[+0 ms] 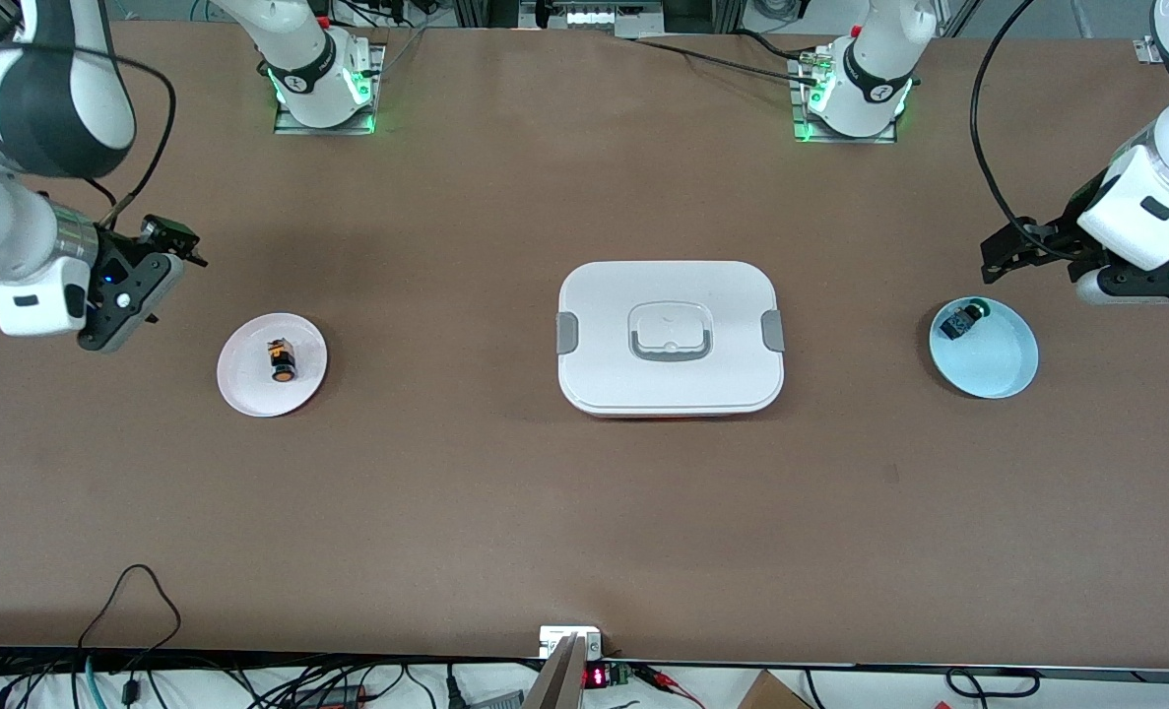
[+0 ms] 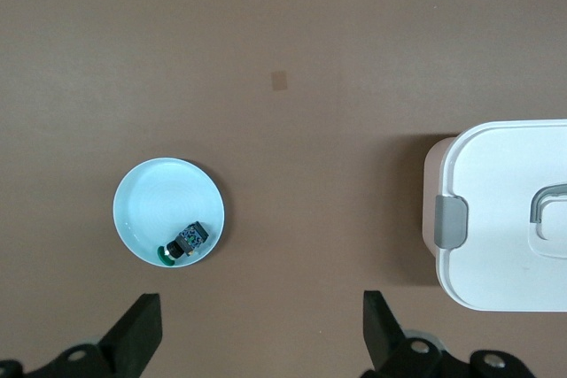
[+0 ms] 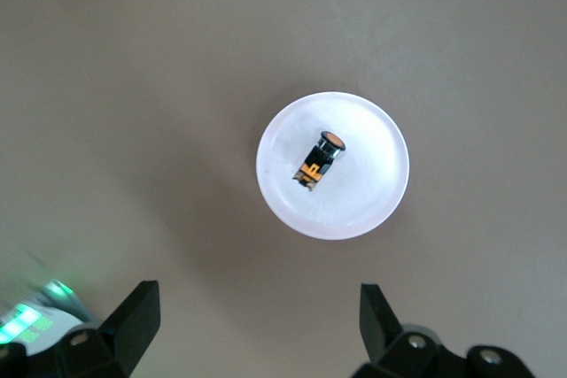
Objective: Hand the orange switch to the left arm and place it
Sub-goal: 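Move the right gripper down over the orange switch on the pink plate, then close the right gripper on the orange switch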
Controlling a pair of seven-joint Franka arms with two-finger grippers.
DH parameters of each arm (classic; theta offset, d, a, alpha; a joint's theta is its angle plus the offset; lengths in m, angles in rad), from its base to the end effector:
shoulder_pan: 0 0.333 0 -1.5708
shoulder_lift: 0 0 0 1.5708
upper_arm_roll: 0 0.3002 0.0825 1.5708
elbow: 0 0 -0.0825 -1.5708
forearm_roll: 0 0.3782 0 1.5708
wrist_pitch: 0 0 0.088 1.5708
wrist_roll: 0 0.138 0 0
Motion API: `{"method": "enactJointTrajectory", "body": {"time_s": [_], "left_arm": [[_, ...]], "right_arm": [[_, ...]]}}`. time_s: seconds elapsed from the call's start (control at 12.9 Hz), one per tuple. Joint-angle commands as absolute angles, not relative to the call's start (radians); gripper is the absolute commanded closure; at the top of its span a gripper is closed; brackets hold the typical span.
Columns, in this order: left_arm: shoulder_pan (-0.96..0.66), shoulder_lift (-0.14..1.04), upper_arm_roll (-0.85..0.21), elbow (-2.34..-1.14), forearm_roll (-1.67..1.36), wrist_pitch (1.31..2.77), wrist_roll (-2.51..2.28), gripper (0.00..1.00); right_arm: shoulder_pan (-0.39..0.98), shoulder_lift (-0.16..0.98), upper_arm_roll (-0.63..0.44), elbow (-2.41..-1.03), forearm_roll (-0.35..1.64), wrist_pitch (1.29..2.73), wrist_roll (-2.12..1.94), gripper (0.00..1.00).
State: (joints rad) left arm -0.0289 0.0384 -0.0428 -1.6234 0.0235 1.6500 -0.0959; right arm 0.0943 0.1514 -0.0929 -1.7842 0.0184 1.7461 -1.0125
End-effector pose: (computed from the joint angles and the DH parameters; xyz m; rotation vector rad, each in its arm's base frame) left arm 0.5633 -0.0370 0.5386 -3.1187 -0.0347 0.0154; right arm 0.5700 0.0047 0.4077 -2.6587 -1.4675 0.2488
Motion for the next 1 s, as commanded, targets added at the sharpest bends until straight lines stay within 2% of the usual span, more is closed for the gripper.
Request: {"method": "enactJointTrajectory", "body": {"time_s": [0.0,0.15,0.39,0.77,0.93], "left_arm": [[-0.025,0.051,-0.044,-1.595,0.000,1.637,-0.077,0.00],[-0.025,0.051,-0.044,-1.595,0.000,1.637,-0.077,0.00],[-0.025,0.052,-0.044,-1.594,0.000,1.637,-0.077,0.00],[-0.026,0.052,-0.048,-1.591,0.000,1.638,-0.077,0.00],[-0.026,0.052,-0.048,-1.591,0.000,1.638,-0.077,0.00]], "right_arm": [[0.080,0.184,-0.083,-1.850,-0.003,1.825,-1.298,0.00],[0.083,0.245,-0.083,-1.871,-0.008,1.889,-1.511,0.00],[0.090,0.284,-0.080,-1.942,-0.006,2.070,-1.776,0.00],[0.104,0.308,-0.075,-2.141,-0.005,2.463,-1.978,0.00],[0.104,0.333,-0.072,-2.163,-0.002,2.519,-2.003,0.00]]}}
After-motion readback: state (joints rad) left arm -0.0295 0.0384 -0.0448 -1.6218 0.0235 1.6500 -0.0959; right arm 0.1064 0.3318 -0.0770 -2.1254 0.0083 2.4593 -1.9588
